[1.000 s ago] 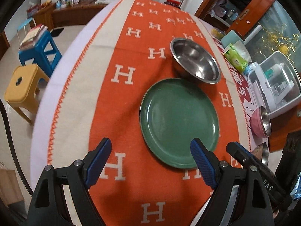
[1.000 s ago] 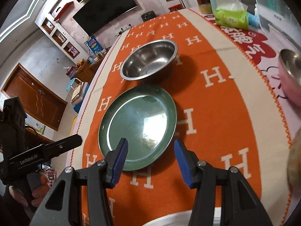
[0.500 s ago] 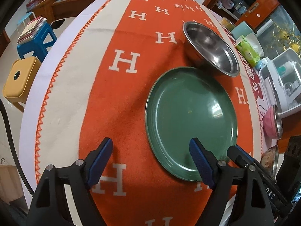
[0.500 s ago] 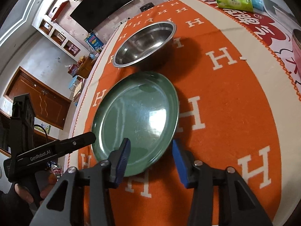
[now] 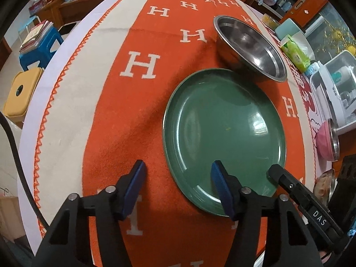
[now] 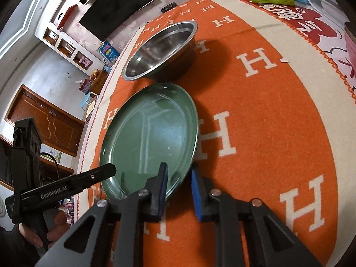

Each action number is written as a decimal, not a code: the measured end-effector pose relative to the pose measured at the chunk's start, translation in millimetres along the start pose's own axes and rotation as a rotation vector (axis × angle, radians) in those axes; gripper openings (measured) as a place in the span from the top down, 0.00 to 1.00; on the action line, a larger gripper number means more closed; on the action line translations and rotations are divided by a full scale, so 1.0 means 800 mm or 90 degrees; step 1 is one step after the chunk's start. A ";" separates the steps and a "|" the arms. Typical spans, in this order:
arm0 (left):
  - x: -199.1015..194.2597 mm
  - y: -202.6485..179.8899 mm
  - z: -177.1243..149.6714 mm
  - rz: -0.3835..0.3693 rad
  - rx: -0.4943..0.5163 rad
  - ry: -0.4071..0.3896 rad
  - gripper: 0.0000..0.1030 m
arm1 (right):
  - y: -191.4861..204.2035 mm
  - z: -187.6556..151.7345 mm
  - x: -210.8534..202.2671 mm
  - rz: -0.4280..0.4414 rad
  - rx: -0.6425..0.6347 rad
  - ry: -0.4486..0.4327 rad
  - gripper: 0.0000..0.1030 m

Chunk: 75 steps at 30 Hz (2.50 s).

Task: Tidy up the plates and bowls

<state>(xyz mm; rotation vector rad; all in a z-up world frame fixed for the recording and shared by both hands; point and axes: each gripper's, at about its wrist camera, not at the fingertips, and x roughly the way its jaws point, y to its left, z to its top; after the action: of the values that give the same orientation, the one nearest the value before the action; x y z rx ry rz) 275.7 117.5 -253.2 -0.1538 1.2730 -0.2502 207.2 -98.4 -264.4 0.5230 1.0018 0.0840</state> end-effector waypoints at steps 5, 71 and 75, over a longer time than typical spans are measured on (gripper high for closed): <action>0.000 -0.009 -0.003 0.034 0.022 -0.007 0.62 | -0.002 -0.001 -0.001 0.006 -0.005 0.002 0.83; -0.223 -0.051 -0.204 -0.048 0.162 -0.112 0.73 | 0.073 -0.155 -0.225 -0.035 -0.077 -0.141 0.87; -0.233 -0.060 -0.230 -0.064 0.174 -0.116 0.73 | 0.068 -0.179 -0.248 -0.038 -0.071 -0.164 0.87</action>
<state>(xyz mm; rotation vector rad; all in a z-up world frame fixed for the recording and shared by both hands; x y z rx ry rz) 44.0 126.1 -122.2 -0.0056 1.0398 -0.4829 -9.6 -56.2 -146.1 0.3899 0.7564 0.0180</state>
